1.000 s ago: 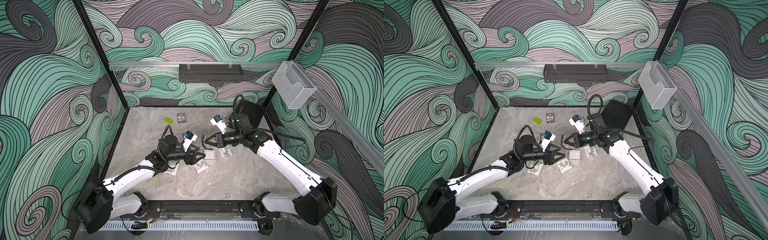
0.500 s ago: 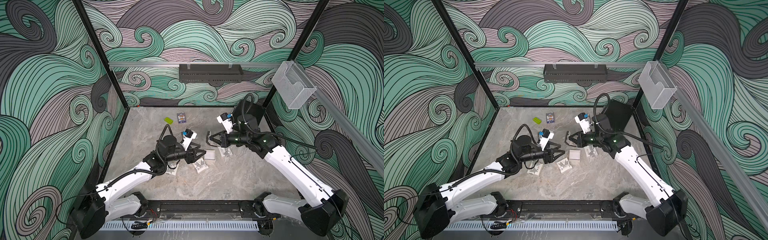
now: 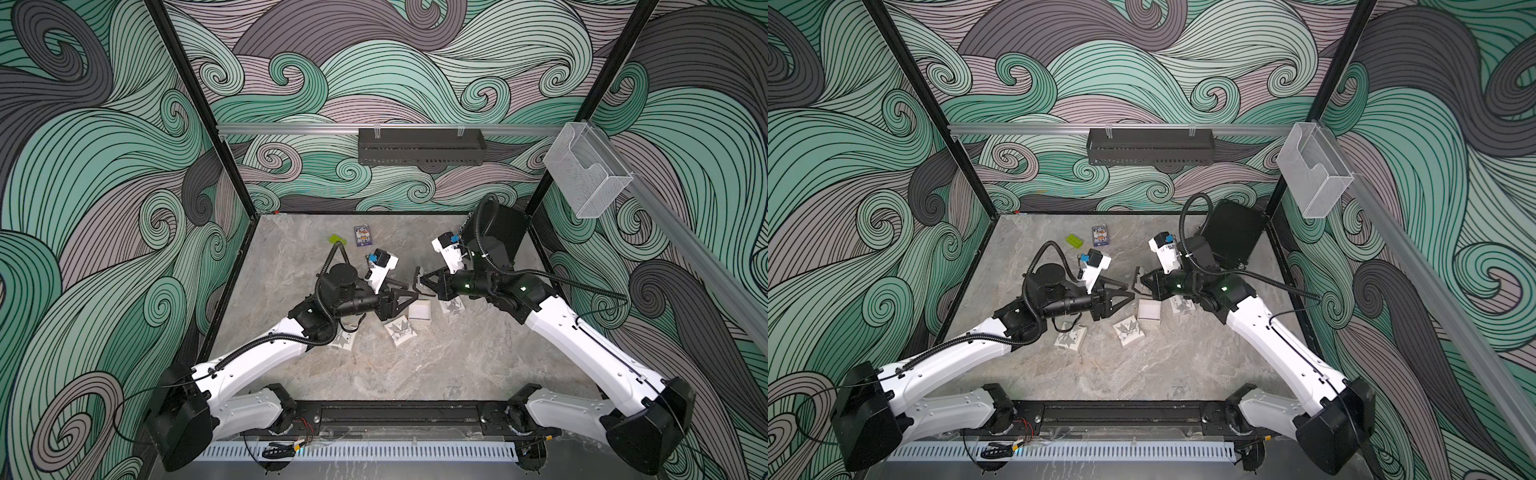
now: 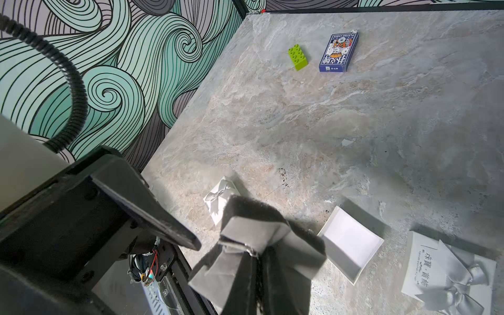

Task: Take the necklace out of the lift-off lid jewelry box
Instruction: Take out the inner lining from the jewelry box.

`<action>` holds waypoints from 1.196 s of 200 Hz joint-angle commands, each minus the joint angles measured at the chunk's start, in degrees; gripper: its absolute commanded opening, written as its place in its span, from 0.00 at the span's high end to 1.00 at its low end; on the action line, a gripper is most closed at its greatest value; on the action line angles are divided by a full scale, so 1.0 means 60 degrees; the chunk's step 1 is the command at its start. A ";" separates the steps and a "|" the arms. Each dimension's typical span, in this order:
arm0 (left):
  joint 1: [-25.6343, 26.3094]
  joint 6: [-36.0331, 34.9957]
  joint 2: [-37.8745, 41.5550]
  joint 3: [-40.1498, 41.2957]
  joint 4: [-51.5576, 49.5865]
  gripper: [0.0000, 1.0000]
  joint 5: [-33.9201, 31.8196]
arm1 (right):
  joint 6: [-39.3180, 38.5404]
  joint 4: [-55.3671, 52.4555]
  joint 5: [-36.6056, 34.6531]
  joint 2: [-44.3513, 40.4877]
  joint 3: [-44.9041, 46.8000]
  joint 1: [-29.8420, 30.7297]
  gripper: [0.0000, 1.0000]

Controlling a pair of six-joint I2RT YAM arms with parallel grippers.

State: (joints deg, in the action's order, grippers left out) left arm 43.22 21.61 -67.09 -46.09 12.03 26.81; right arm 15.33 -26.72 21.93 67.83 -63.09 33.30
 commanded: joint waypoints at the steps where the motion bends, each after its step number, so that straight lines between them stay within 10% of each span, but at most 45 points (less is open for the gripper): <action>1: 0.0091 0.0216 -0.0274 -0.0637 -0.0408 0.54 -0.0244 | -0.0157 0.0280 -0.0199 -0.0242 0.0147 0.0103 0.91; 66: 0.0128 0.0427 -0.0663 -0.1001 -0.0606 0.57 -0.0308 | -0.0197 0.0431 -0.0177 -0.0195 0.0232 0.0222 0.91; 143: 0.0136 0.0287 -0.0757 -0.1143 -0.0876 0.87 -0.0160 | -0.0139 0.0476 0.0105 -0.0301 0.0228 0.0222 0.87; 239: 0.0062 -0.1301 0.0534 -0.1192 -0.2329 1.00 0.0477 | 0.0759 0.0666 0.3496 -0.1125 0.0347 -0.2217 0.41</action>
State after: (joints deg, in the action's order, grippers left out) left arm 43.68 18.50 -67.09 -51.31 -0.23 25.15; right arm 15.77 -26.76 31.90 62.30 -62.15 24.27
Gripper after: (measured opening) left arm 0.048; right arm 0.554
